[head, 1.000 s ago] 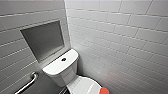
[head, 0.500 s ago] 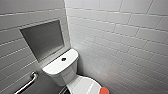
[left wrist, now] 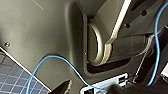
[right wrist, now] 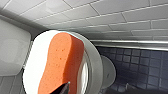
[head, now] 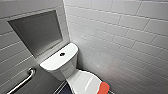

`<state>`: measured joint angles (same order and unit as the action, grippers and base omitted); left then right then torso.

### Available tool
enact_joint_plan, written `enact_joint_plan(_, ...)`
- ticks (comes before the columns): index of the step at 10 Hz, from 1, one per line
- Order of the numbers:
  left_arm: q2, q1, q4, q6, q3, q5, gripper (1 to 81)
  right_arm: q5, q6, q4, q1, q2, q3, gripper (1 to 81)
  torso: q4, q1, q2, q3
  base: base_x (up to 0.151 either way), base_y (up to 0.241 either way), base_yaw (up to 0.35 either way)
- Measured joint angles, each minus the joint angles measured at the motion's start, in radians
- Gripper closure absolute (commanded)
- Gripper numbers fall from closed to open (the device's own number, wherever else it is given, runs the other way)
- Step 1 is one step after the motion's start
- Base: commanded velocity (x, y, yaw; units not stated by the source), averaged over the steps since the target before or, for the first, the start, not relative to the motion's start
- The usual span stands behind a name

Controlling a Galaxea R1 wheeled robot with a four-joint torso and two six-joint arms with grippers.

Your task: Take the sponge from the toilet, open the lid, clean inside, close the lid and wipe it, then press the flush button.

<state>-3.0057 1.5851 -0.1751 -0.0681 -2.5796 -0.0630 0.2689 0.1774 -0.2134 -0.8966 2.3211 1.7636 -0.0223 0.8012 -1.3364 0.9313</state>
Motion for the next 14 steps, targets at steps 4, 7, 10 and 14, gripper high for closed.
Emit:
enact_joint_plan(4,0.0,-0.016,0.0,0.0,0.0,-0.009,1.0,-0.038,0.0,0.0,0.061,0.004,0.001,1.0,0.0,0.001,0.001,0.067,0.0,0.0,0.0)
enact_joint_plan(7,0.0,-0.017,0.0,0.0,0.0,-0.01,1.0,-0.063,0.0,0.0,0.08,0.085,0.059,1.0,0.0,0.001,0.001,0.066,0.0,0.0,0.0)
enact_joint_plan(10,0.0,-0.016,0.0,0.0,-0.001,-0.01,1.0,-0.096,0.0,0.0,0.11,0.159,0.151,1.0,0.0,0.001,0.001,0.066,0.0,0.0,0.0)
enact_joint_plan(14,-0.003,-0.019,0.0,0.0,-0.001,-0.013,1.0,-0.139,0.0,0.001,0.192,0.162,0.153,1.0,0.0,0.002,0.001,0.111,0.0,0.0,0.0)
